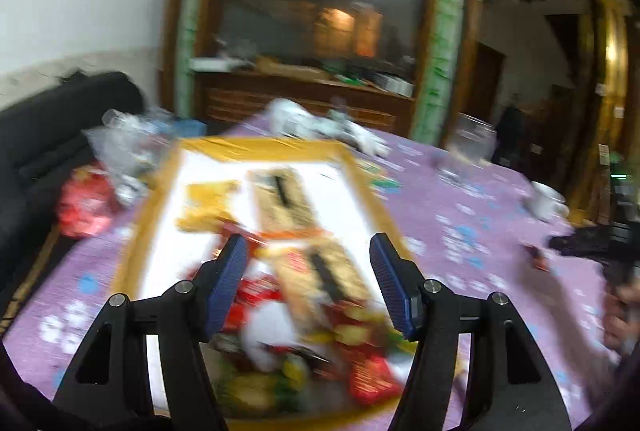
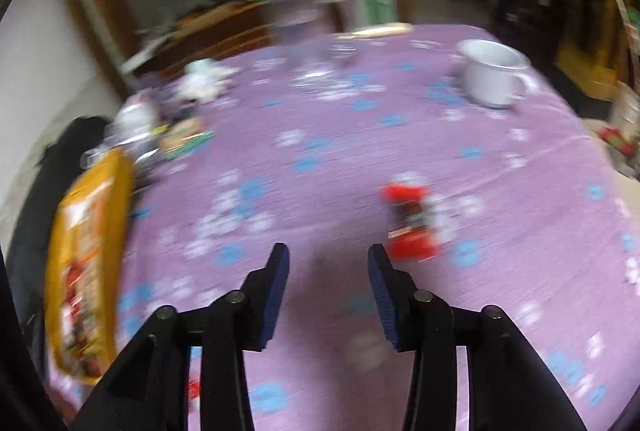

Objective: Organize snacks
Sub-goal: 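Grasp the red chocolate bar with the right tool while the left tool grasps a red candy, then lift the chocolate bar and red candy off the table with both tools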

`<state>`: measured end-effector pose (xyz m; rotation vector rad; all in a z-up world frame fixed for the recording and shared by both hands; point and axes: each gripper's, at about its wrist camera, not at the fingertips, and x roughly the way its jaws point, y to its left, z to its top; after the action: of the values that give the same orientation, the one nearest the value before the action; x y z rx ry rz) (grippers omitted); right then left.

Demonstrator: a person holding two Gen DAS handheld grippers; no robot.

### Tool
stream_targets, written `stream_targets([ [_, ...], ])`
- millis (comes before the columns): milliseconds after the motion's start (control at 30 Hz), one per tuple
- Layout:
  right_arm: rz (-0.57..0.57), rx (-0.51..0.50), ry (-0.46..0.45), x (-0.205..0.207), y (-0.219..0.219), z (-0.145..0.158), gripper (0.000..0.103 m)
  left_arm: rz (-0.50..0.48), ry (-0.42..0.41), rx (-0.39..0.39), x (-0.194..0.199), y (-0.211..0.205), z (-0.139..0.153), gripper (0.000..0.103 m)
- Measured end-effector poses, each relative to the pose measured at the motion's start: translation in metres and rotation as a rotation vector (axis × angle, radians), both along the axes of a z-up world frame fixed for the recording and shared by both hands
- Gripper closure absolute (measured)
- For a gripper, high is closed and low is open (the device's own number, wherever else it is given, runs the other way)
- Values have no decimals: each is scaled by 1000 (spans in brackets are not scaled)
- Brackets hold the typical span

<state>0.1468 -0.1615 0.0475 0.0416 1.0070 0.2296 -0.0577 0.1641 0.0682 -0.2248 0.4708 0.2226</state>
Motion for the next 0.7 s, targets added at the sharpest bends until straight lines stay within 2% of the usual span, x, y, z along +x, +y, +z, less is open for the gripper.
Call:
stream_targets([
  [100, -73, 18, 31, 24, -30, -16, 54, -160, 27, -54, 2, -22, 11, 40],
  [200, -107, 77, 62, 36, -50, -31, 53, -384, 104, -164, 14, -48, 17, 41],
  [267, -100, 87, 69, 40, -53, -33, 53, -464, 144, -209, 21, -66, 15, 41],
  [467, -51, 51, 42, 41, -42, -39, 56, -539, 274, -156, 39, -110, -8, 41],
  [533, -16, 10, 37, 43, -32, -44, 69, -555, 300, -127, 40, -121, -14, 41],
  [567, -2, -18, 37, 43, -28, -46, 70, -565, 315, -113, 40, -126, -16, 42],
  [633, 7, -46, 21, 41, -24, -45, 73, -578, 344, -68, 41, -137, -22, 54],
  [667, 3, -32, 30, 39, -25, -43, 74, -581, 366, -39, 42, -143, -27, 60],
  [700, 0, -12, 35, 37, -27, -41, 74, -579, 380, -18, 40, -144, -29, 62],
])
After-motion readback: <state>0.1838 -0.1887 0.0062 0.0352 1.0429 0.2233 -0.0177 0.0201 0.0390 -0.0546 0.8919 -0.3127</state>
